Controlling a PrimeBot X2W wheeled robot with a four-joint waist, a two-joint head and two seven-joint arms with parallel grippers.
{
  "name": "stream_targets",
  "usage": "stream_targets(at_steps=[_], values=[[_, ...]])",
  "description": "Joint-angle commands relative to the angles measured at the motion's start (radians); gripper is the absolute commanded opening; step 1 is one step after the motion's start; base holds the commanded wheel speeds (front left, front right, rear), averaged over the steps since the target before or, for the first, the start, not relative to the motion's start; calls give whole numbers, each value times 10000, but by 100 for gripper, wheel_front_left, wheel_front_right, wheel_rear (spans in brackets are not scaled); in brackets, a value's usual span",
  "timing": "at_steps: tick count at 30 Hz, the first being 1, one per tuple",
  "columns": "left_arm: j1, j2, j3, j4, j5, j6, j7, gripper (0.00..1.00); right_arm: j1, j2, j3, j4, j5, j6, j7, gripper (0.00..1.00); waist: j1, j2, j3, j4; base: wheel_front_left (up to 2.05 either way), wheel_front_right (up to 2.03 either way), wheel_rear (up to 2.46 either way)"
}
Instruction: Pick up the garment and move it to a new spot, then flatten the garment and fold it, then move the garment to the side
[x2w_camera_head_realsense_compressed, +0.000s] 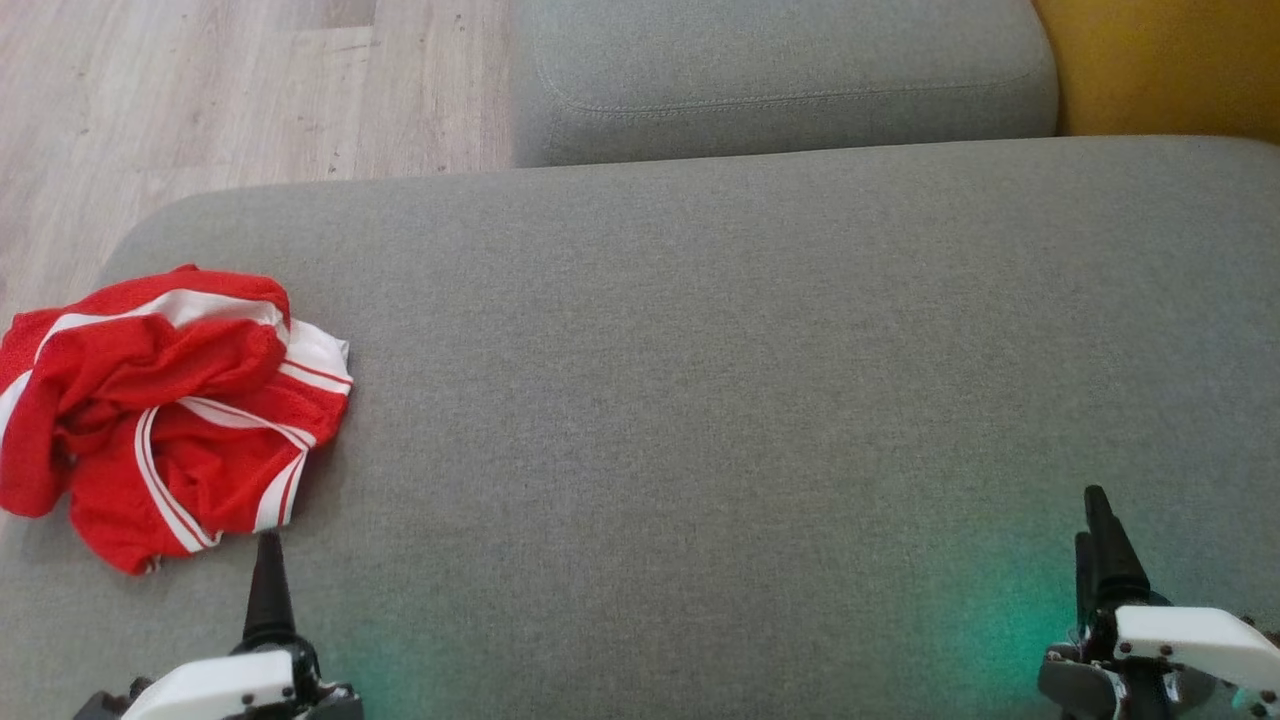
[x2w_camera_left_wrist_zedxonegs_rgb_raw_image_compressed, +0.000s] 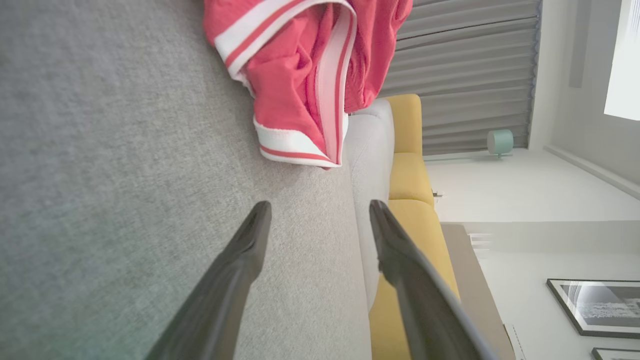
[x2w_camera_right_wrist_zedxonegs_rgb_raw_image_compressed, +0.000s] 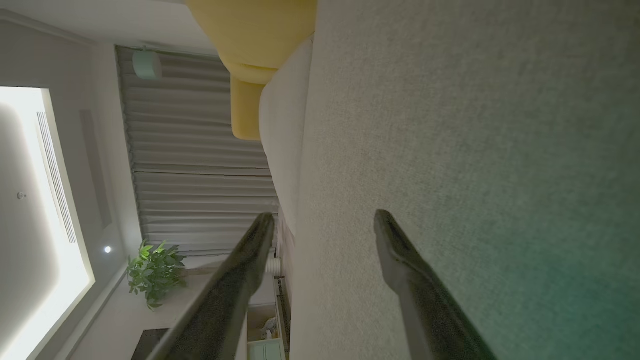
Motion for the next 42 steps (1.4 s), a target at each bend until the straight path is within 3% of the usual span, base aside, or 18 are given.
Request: stream_targets(at_steps=[1, 27, 42], values=[[-493, 96, -22, -418, 316, 82, -92, 100, -501, -71, 99, -379, -328, 27, -112, 100, 0, 0, 1, -4, 0, 0, 0], [-677, 132, -963, -1222, 3946, 687, -827, 100, -629, -98, 752, -1020, -4012, 61, -849, 100, 0, 0, 56, -26, 0, 0, 0], [-809, 155, -1330, -1238, 5926, 1398, -1296, 100, -723, -116, 1251, -1358, -6002, 83, -1321, 100, 0, 0, 22, -160, 0, 0, 0]])
